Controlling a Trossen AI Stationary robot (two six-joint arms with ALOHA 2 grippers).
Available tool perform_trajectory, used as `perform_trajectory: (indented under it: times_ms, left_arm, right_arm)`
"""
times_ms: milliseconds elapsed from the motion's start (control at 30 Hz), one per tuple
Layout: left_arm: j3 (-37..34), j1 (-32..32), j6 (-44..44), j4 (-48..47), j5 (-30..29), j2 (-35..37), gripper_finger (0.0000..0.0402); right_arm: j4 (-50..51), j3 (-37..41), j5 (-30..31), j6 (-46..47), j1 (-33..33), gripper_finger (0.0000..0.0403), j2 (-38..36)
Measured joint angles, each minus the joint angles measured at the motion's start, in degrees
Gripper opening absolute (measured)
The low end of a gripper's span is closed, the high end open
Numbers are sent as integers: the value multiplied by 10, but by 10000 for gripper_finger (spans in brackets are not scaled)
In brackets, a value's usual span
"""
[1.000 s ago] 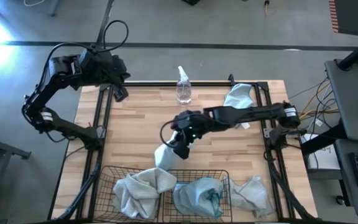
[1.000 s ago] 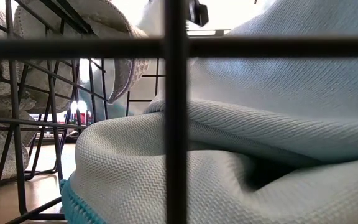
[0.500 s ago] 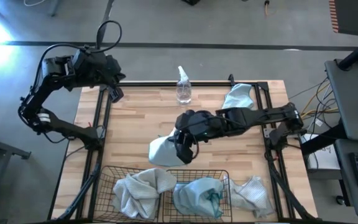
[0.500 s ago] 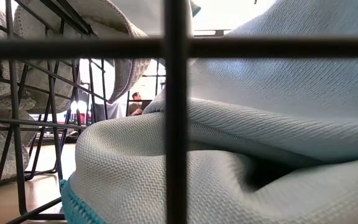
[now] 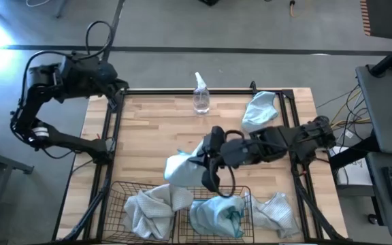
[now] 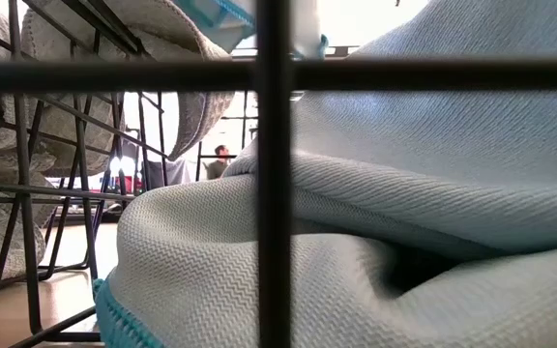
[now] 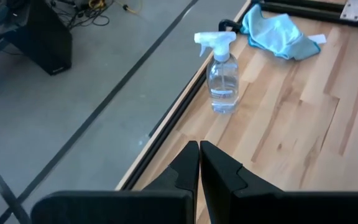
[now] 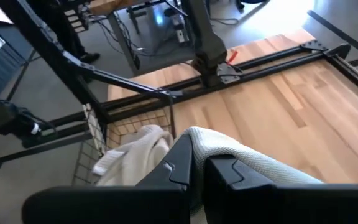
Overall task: Sort microfiber towel by color & place in baskets
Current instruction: Put the bottom blue microfiber towel into the right black wire basket
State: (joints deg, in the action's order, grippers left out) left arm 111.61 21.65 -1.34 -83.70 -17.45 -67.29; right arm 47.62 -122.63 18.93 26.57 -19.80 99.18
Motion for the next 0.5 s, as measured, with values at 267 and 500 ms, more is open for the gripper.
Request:
perform_trajectory:
  times_ms: [267, 500]
  left_arm:
    - [0, 0, 18, -1, 0, 26, 0]
    - [0, 0, 26, -1, 0, 36, 0]
  right_arm:
    - [-28, 0, 8, 29, -64, 9, 4]
    - [-84, 0, 8, 23, -121, 11, 4]
